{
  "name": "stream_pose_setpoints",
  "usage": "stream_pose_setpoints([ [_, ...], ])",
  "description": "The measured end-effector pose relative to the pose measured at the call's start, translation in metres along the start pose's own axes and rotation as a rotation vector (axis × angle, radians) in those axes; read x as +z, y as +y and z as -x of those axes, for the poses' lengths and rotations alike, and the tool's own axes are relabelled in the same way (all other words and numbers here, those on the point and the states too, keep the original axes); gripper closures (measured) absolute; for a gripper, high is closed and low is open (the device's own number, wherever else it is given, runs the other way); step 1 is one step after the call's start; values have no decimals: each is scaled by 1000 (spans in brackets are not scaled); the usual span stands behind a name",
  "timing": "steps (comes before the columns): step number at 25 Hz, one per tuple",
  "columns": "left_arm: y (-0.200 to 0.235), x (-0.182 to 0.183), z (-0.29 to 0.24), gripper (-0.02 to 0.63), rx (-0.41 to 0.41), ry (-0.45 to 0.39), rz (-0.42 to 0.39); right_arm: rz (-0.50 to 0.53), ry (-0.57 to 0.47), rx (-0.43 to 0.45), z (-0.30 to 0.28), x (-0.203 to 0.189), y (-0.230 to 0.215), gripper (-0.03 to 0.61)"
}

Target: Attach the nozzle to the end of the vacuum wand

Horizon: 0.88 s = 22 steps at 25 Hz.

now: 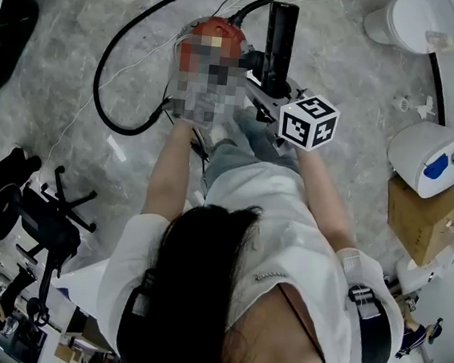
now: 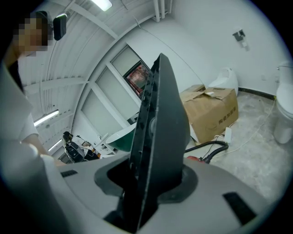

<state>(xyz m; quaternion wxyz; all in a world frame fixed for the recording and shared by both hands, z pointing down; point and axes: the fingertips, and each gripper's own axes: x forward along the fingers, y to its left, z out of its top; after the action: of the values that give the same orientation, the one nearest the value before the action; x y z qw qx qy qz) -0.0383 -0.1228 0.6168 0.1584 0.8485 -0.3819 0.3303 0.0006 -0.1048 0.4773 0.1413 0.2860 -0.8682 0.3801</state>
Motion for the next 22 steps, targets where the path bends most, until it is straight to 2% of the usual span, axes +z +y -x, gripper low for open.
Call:
stream_pose_setpoints([
  [6,1,-1,2,460,6,4,4,-7,-11,6,-2,2,-2,422],
  [12,-4,2,2,460,6,7,-1,-73,-29,43,3,2,-7,422],
  [16,1,-2,4,460,6,4,1,-113,3,102,-5,3,0,422],
  [22,-1,-3,5,460,-1,9,-7,-172,54,131,-5,1,0,423],
])
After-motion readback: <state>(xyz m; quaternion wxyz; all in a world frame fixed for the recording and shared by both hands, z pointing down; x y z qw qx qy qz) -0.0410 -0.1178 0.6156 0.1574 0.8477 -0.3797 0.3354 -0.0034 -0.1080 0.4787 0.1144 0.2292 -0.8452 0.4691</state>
